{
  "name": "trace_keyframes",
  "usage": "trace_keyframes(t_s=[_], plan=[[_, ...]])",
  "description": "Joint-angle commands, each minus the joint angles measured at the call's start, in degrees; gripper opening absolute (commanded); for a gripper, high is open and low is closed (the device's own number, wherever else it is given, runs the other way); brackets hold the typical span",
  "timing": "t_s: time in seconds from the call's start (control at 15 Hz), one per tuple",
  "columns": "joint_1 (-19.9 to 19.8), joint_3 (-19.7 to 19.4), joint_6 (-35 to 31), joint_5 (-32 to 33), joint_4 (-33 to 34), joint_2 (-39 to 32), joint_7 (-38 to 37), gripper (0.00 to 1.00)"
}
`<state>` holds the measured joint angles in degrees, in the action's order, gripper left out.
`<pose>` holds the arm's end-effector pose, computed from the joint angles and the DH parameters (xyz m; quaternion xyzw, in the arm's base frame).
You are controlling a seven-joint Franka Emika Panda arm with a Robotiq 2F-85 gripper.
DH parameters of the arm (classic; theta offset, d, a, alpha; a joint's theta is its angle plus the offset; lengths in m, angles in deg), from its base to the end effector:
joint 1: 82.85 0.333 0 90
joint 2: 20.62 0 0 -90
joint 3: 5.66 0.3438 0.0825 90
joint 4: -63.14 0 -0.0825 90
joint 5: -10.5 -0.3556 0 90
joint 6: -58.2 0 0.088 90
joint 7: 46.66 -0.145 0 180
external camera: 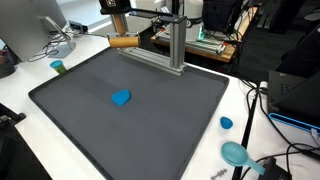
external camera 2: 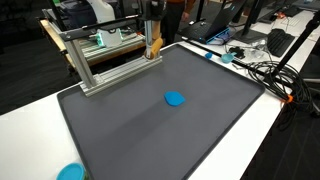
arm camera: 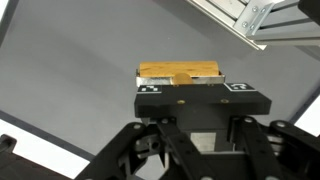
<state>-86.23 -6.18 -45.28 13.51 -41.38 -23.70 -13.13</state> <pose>0.5405 -0.0431 0.4922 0.9640 0.2622 -0.0422 0.0127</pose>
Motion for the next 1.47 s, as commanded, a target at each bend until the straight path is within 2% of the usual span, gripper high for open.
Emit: trace_keyframes(t_s=[0.0, 0.07, 0.4, 0.6, 0.73, 0.87, 0.93, 1.13, 1.2, 1.4], plan=[[0.31, -0.3, 0.11, -0.01, 0.11, -0.09, 0.0, 0.22], [0.22, -0.67, -0.4, 0.54, -0.91, 0.52, -6.61, 0.22], [-1.17, -2.36, -0.99, -5.88, -7.95, 5.99, -16.25, 0.22], [-1.47, -3.48, -0.44, -7.27, -12.94, 10.23, -22.87, 0.22], [-1.48, -3.96, -2.16, -7.74, -17.33, 14.49, -25.96, 0.22], [-0.79, -3.73, -6.52, -5.62, -21.8, 18.71, -21.93, 0.22], [-0.88, -4.08, -2.84, -6.01, -15.63, 12.25, -23.12, 0.47], [-0.47, -4.09, -5.04, -5.87, -19.92, 16.66, -22.72, 0.47], [-0.45, -4.09, -5.15, -5.86, -20.42, 17.16, -22.7, 0.22], [-0.2, -2.72, -6.05, -4.24, -23.23, 21.47, -25.95, 0.22]])
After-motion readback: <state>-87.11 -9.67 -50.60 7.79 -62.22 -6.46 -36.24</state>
